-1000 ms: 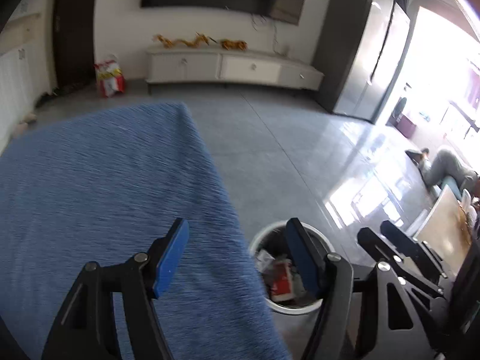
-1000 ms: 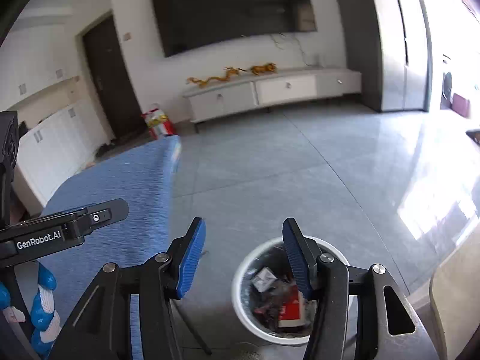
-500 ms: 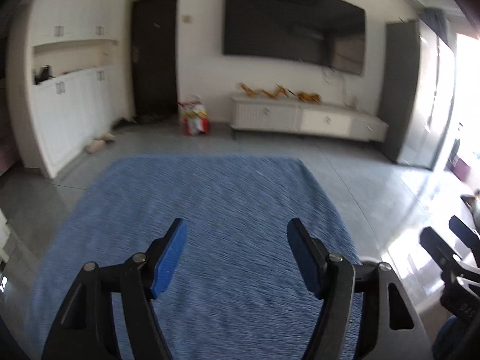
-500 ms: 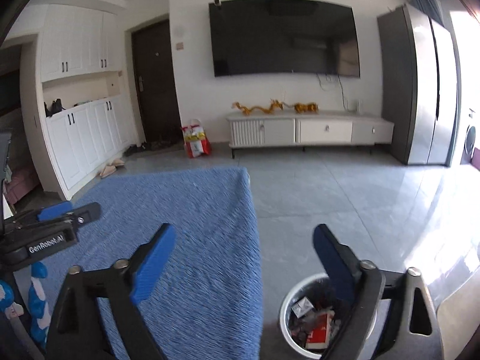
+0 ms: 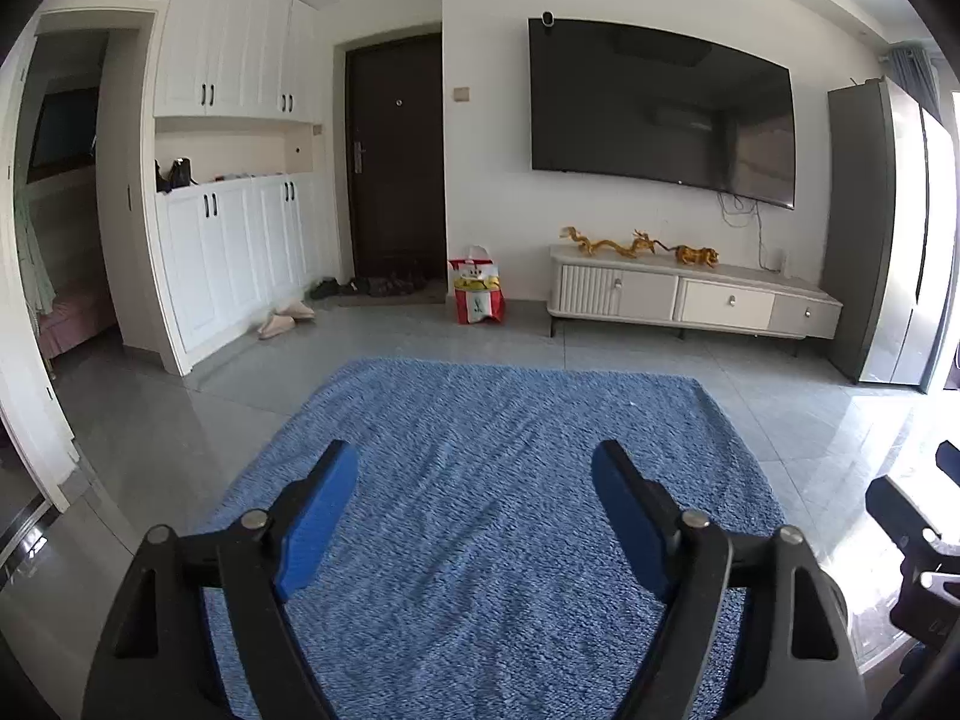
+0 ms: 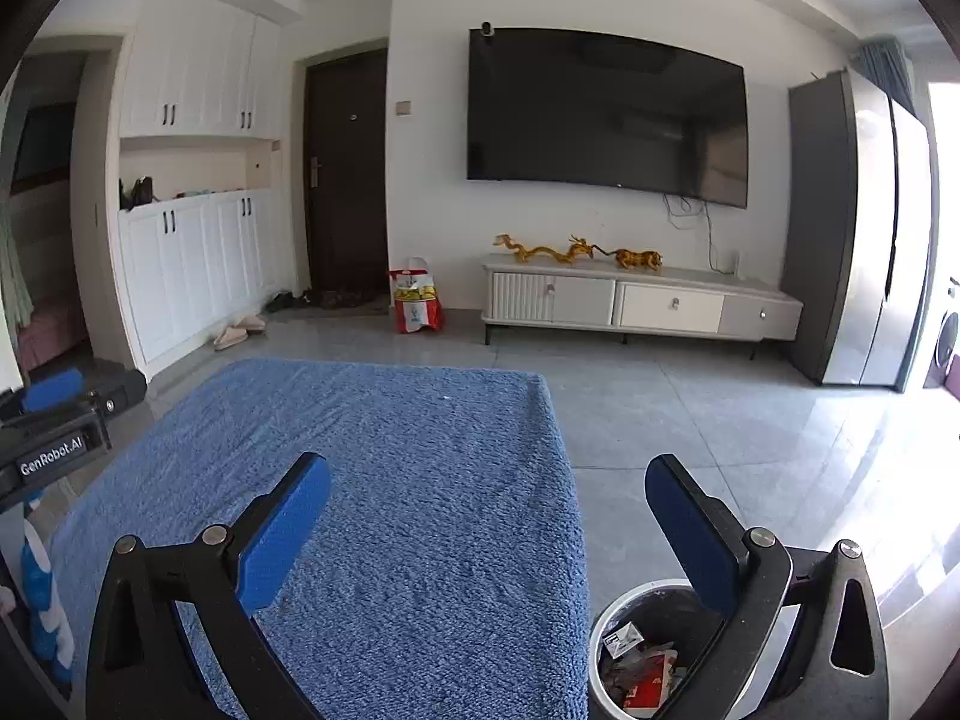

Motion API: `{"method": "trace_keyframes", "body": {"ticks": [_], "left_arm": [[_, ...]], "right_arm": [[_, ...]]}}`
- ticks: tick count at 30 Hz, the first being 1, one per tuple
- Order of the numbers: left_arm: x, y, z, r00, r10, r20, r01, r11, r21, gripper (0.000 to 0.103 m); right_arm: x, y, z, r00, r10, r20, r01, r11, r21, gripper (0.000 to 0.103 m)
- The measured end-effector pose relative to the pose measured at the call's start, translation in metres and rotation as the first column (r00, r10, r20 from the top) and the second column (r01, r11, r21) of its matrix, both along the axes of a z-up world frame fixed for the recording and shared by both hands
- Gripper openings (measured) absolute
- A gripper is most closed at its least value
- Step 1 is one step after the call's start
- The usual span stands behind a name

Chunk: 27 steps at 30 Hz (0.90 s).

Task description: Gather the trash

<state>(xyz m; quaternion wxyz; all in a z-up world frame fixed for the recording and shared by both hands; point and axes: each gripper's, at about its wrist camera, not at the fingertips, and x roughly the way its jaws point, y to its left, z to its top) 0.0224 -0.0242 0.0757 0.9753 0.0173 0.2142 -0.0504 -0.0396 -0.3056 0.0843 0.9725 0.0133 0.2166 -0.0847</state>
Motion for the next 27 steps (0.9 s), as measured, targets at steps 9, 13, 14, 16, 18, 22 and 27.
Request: {"method": "trace_keyframes", "body": {"ticks": [9, 13, 14, 16, 18, 22, 27], "left_arm": [[-0.026, 0.000, 0.013, 0.998, 0.001, 0.064, -0.002, 1.000, 0.015, 0.083], [-0.035, 0.002, 0.018, 0.996, 0.005, 0.091, -0.006, 1.000, 0.012, 0.083], [-0.037, 0.003, 0.019, 0.995, 0.006, 0.097, -0.007, 1.000, 0.011, 0.083], [-0.042, 0.005, 0.022, 0.993, 0.011, 0.116, -0.012, 1.000, 0.006, 0.083], [-0.046, 0.007, 0.026, 0.990, 0.018, 0.137, -0.017, 1.000, -0.007, 0.083], [-0.049, 0.010, 0.030, 0.990, 0.006, 0.141, 0.000, 0.999, -0.047, 0.083], [-0.048, 0.009, 0.029, 0.993, -0.021, 0.117, 0.027, 0.998, -0.052, 0.092]], "right_arm": [[-0.015, 0.007, 0.020, 0.998, -0.012, 0.055, 0.017, 0.997, -0.076, 0.103], [-0.024, 0.010, 0.029, 0.997, -0.010, 0.078, 0.017, 0.996, -0.085, 0.103], [-0.027, 0.011, 0.031, 0.996, -0.009, 0.085, 0.017, 0.996, -0.091, 0.103], [-0.031, 0.015, 0.035, 0.995, -0.008, 0.096, 0.017, 0.995, -0.101, 0.103], [-0.035, 0.016, 0.038, 0.994, -0.007, 0.108, 0.019, 0.994, -0.111, 0.103], [-0.043, 0.016, 0.044, 0.991, -0.015, 0.131, 0.033, 0.990, -0.134, 0.103], [-0.048, 0.013, 0.047, 0.989, -0.029, 0.142, 0.049, 0.989, -0.142, 0.103]]}}
